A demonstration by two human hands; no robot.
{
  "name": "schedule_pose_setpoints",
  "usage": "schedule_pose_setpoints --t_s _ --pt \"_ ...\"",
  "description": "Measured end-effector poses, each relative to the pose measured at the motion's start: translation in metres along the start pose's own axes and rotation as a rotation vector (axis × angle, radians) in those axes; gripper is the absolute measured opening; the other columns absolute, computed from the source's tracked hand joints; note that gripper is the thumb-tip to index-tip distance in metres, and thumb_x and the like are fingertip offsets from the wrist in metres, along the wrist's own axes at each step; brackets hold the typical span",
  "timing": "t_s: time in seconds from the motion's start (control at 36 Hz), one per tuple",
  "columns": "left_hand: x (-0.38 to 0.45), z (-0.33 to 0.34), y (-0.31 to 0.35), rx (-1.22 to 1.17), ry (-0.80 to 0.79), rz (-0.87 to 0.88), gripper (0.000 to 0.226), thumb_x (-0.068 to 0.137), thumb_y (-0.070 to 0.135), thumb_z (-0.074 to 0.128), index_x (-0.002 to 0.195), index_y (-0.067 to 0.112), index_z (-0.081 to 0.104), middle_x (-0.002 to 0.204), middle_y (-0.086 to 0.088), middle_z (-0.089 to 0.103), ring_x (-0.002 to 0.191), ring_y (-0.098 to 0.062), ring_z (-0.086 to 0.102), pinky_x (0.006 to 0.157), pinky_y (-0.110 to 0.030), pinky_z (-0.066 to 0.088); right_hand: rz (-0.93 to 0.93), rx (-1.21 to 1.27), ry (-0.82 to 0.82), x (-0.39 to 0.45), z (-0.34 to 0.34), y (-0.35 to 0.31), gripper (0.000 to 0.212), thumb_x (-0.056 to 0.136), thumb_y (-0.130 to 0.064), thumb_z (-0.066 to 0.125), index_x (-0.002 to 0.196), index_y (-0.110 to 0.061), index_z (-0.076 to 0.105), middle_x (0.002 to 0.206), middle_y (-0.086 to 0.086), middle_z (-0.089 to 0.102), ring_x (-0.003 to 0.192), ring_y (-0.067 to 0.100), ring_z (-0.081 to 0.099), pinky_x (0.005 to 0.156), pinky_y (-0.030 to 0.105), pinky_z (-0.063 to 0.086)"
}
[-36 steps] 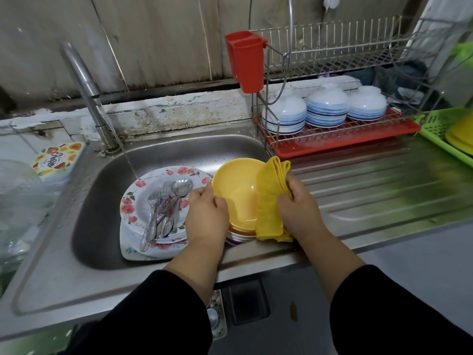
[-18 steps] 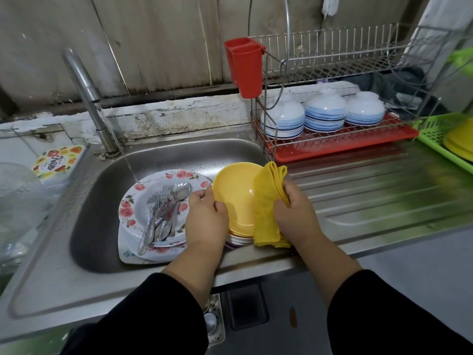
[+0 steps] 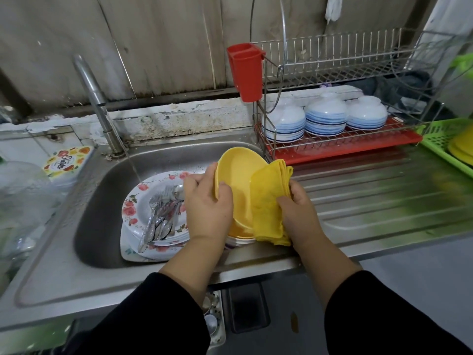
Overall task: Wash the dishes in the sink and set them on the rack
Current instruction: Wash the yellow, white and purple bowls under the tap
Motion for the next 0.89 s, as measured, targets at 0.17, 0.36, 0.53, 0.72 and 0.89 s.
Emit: schedule_pose_setpoints --t_s 0.17,0.36,0.53,0.72,0.89 --pt "0.009 0.010 0.027 -0.256 -0.155 -0.220 0.044 0.078 0.037 0.066 0.113 0.044 0.041 0.131 -0.002 0.037 0.117 -0.020 0.042 0.101 -0.036 0.036 0.098 0.217 -0.010 0.005 -0.006 0.002 0.046 0.094 -0.002 0.041 0.136 -0.020 0.049 0.123 0.005 0.061 0.110 0.026 0.058 0.096 0.045 0.047" --pt "0.021 0.011 0.024 -0.380 -0.301 -0.624 0.056 0.082 0.031 0.064 0.133 0.021 0.044 0.114 -0.004 0.059 0.102 -0.026 0.058 0.086 -0.042 0.049 0.121 0.273 -0.001 0.013 -0.014 -0.009 0.036 0.093 -0.002 0.039 0.102 -0.032 0.057 0.093 -0.002 0.064 0.087 0.019 0.059 0.085 0.037 0.048" --pt "0.034 0.002 0.043 -0.437 -0.185 -0.610 0.052 0.089 0.033 0.055 0.139 0.032 0.038 0.120 -0.005 0.055 0.100 -0.028 0.057 0.082 -0.042 0.050 0.002 0.137 -0.009 0.024 -0.005 -0.060 0.019 0.079 -0.017 0.045 0.078 -0.025 0.062 0.106 0.014 0.060 0.096 0.026 0.059 0.086 0.035 0.052" --pt "0.042 -0.011 0.066 -0.444 -0.185 -0.469 0.093 0.057 0.077 0.062 0.138 0.037 0.042 0.133 0.000 0.055 0.119 -0.027 0.054 0.101 -0.052 0.042 -0.159 -0.223 -0.423 0.022 0.014 -0.118 0.040 0.098 -0.013 0.034 0.136 -0.025 0.041 0.119 0.002 0.053 0.098 0.020 0.054 0.080 0.028 0.044" --pt "0.045 -0.020 0.092 -0.396 -0.187 -0.298 0.087 0.053 0.085 0.058 0.126 0.037 0.054 0.133 -0.002 0.055 0.123 -0.027 0.051 0.105 -0.052 0.038 -0.274 -0.568 -0.695 0.008 0.031 -0.130 0.059 0.088 -0.014 0.054 0.140 -0.026 0.029 0.123 0.003 0.055 0.104 0.021 0.055 0.085 0.033 0.049"
Point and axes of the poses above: each hand's wrist, its own x-axis towards the middle knuckle, its own z-axis out of the palm, y = z × x, the point moved 2 cm from there along x, towards the middle knuckle
